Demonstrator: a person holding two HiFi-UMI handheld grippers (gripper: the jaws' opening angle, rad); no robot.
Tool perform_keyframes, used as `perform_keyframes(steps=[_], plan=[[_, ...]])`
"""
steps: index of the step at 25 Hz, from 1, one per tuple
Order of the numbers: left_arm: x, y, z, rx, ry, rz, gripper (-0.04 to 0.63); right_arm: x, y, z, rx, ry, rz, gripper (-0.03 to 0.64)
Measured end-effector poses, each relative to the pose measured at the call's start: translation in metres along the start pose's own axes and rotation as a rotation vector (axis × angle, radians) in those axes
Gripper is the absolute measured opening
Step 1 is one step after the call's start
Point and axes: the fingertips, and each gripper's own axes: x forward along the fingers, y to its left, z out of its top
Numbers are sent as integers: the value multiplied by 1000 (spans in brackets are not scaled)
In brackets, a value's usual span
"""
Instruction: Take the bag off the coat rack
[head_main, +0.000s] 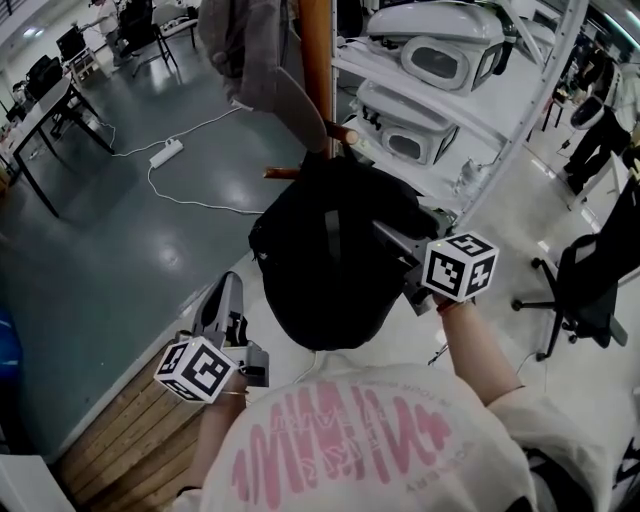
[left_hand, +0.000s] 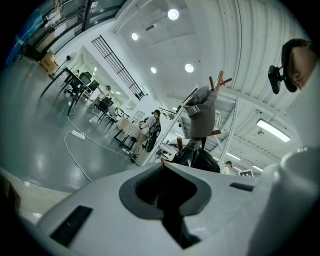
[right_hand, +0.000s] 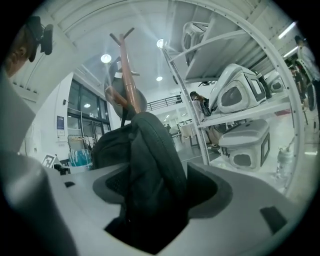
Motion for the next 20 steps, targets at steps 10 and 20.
perform_keyframes(steps=[10,20], plan=[[5,2,2,26,1,-40,8,4,-10,-6,-7,67,-18,270],[12,-34,34,65,-52,-252,59,3,-11,-6,-3,47,19,276]])
